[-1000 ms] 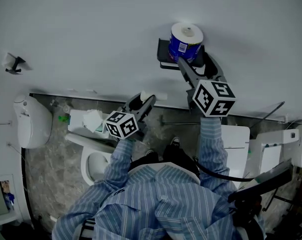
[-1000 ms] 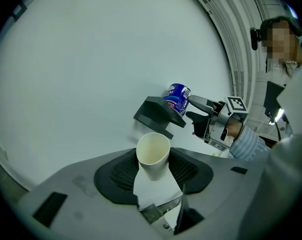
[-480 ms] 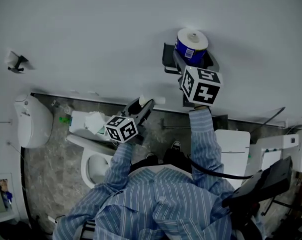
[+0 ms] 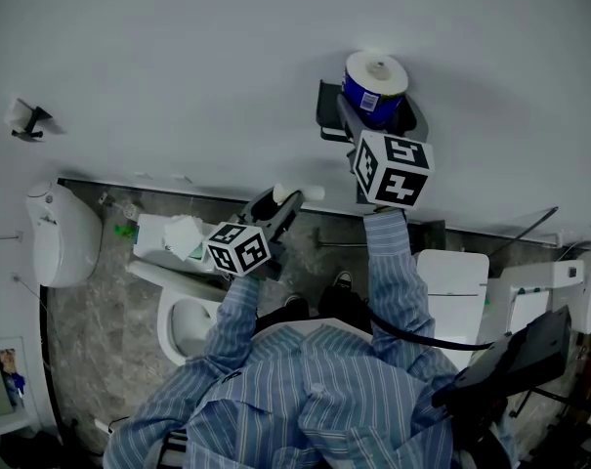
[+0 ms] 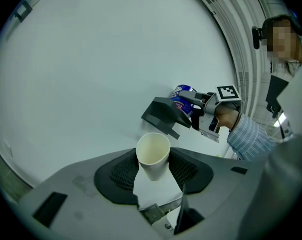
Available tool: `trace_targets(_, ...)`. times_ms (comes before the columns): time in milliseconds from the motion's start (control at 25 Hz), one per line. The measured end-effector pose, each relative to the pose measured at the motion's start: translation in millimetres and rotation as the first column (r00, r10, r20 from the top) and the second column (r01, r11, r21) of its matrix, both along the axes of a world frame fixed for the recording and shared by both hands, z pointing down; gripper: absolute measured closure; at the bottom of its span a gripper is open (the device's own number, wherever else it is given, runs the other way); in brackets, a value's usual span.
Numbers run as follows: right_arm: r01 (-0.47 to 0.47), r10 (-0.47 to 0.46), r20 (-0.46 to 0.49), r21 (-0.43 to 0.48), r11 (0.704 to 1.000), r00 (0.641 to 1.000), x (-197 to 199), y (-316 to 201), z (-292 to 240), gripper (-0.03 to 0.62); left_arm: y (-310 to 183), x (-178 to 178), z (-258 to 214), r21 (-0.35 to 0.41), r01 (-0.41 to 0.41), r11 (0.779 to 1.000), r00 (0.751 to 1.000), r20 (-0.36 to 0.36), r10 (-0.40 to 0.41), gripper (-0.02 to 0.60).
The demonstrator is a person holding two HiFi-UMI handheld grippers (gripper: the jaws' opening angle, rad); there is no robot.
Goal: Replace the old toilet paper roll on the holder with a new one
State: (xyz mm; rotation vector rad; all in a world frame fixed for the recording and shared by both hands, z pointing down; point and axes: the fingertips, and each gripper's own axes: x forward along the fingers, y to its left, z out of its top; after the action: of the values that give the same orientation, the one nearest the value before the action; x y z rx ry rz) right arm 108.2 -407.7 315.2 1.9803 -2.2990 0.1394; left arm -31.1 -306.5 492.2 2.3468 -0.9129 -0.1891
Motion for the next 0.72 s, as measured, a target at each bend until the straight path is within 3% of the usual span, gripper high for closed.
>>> trace_targets(240,0.037,-0.037,0.033,0.014,0.999,0.999,5,3,-1,0.178,4,8,2,-0.009,-0.009,1.000,1.000,-0.003,0.009,0.394)
trace_targets(720,0.096,-0.108,0.226,0.066,0.993,0.968,30,37,-21,0.178,11,15,2,-0.008,-0.033,0.999,0.999,-0.004,0.033,0.395)
